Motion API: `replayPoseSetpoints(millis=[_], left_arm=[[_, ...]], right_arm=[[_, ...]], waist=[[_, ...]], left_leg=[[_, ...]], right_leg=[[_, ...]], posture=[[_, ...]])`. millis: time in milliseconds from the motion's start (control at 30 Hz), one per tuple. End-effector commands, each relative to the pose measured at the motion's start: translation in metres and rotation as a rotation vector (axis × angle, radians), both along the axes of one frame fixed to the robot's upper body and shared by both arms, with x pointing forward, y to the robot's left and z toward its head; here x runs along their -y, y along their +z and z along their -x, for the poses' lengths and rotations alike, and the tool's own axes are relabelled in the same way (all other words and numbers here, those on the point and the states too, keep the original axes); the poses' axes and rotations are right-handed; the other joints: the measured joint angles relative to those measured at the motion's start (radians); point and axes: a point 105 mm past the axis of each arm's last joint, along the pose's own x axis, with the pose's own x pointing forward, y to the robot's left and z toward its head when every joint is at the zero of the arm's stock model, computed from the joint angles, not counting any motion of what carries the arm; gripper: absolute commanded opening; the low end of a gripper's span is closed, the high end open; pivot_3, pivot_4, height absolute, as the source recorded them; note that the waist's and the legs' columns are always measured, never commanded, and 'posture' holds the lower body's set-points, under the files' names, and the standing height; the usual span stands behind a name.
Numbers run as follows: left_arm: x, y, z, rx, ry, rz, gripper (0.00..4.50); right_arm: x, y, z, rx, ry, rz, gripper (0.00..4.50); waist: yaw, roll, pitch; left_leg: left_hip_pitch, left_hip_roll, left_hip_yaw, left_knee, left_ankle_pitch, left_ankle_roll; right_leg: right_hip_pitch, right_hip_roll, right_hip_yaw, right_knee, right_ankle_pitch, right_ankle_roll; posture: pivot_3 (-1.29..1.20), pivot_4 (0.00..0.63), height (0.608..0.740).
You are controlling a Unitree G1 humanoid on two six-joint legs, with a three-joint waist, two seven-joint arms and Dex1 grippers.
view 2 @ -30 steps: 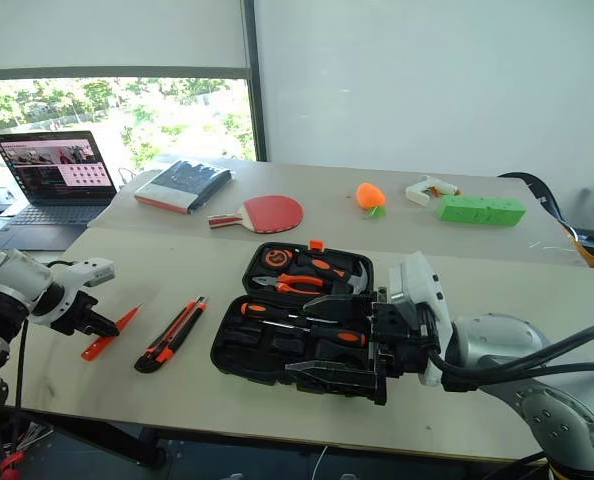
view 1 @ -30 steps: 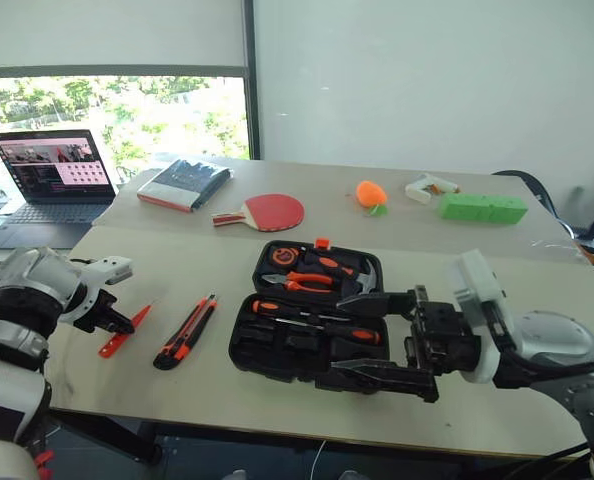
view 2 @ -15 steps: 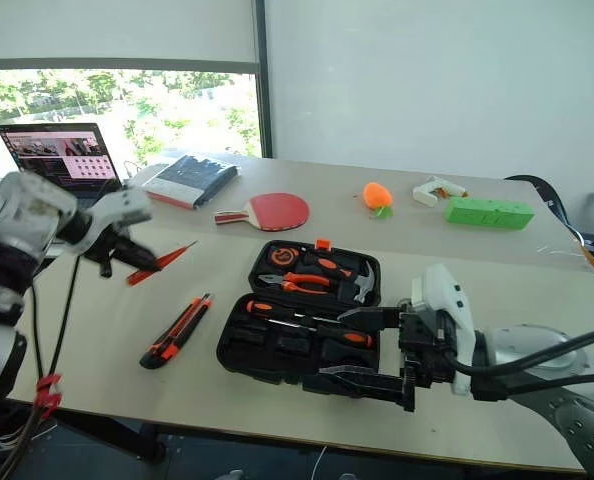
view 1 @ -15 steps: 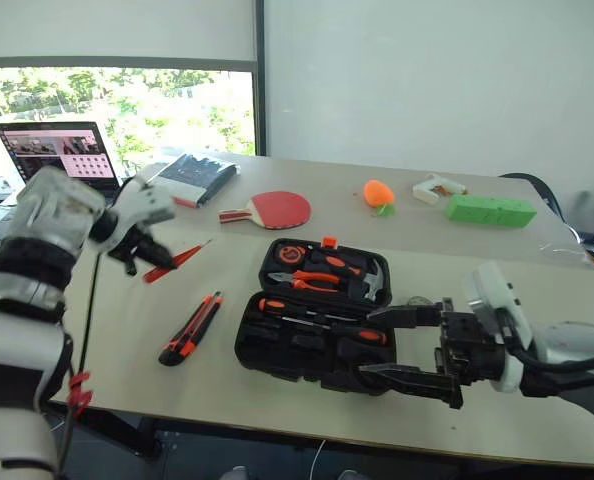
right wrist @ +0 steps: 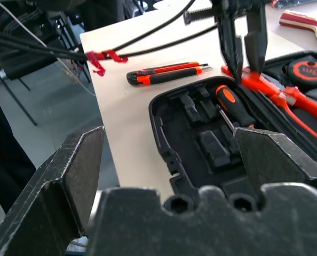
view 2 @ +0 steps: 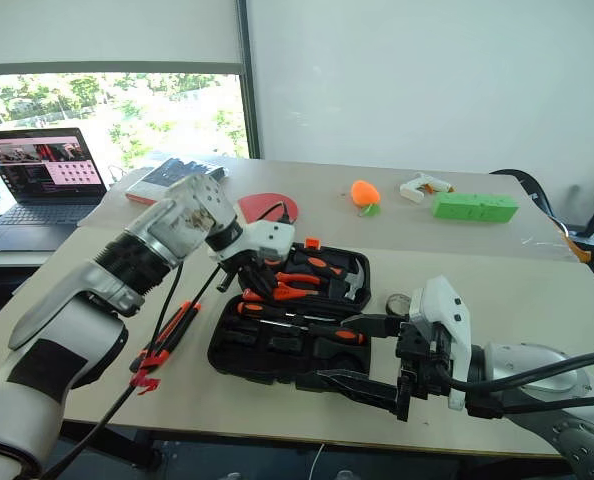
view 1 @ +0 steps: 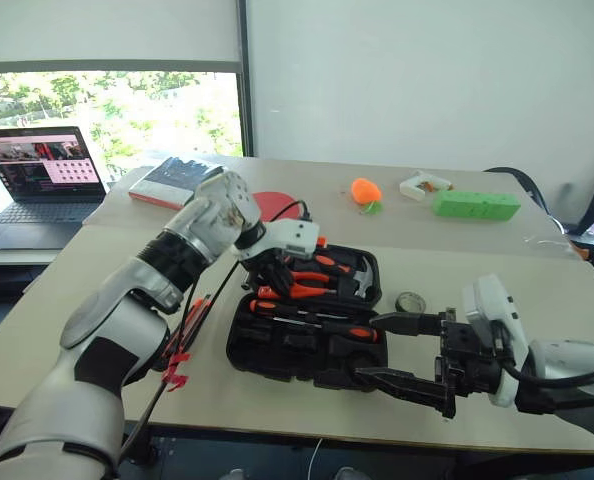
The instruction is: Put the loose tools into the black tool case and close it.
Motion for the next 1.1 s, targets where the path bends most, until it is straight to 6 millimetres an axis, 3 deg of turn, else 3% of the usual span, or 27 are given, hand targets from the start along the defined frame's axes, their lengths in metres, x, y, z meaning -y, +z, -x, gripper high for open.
replayPoseSetpoints(millis=[33,200,467,800,1100], left_arm=[[-0.008,-0.006,0.007,0.014,0.006,-0.059,0.41],[-0.018,-0.022,0.016,0.018,-0.002,-0.123,0.41],[-0.016,-0.034,0.016,0.023,0.015,-0.128,0.41],[-0.006,-0.038,0.01,0.034,0.013,-0.122,0.41],[-0.016,-0.042,0.006,0.006,0.061,-0.158,0.41]], right_arm=[[-0.002,0.008,0.004,0.051,-0.006,-0.03,4.5],[-0.004,0.007,0.002,0.055,-0.017,-0.041,4.5],[-0.006,0.009,0.001,0.061,-0.02,-0.06,4.5],[-0.009,0.011,0.0,0.054,-0.024,-0.09,4.5],[-0.009,0.012,-0.002,0.051,-0.038,-0.103,4.5]], waist=[[0.0,0.0,0.0],[0.002,0.0,0.0],[0.014,0.001,0.0],[0.021,0.002,-0.001],[0.018,0.002,-0.001]], left_leg=[[0.0,0.0,0.0,0.0,0.0,0.0],[0.0,-0.001,-0.001,0.001,0.0,0.0],[0.001,-0.002,-0.003,0.002,0.0,0.0],[0.003,-0.002,-0.003,0.002,0.0,0.0],[0.003,-0.002,-0.003,0.002,0.0,0.0]], right_leg=[[0.0,0.0,0.0,0.0,0.0,0.0],[0.001,0.0,0.0,0.0,0.0,0.0],[0.003,0.0,0.0,-0.001,0.0,0.001],[0.006,0.0,0.0,-0.001,0.0,0.001],[0.006,0.0,-0.001,-0.001,0.0,0.001]], posture=[[0.0,0.15,0.736],[0.0,0.15,0.736],[0.0,0.15,0.736],[0.0,0.15,0.736],[0.0,0.15,0.736]])
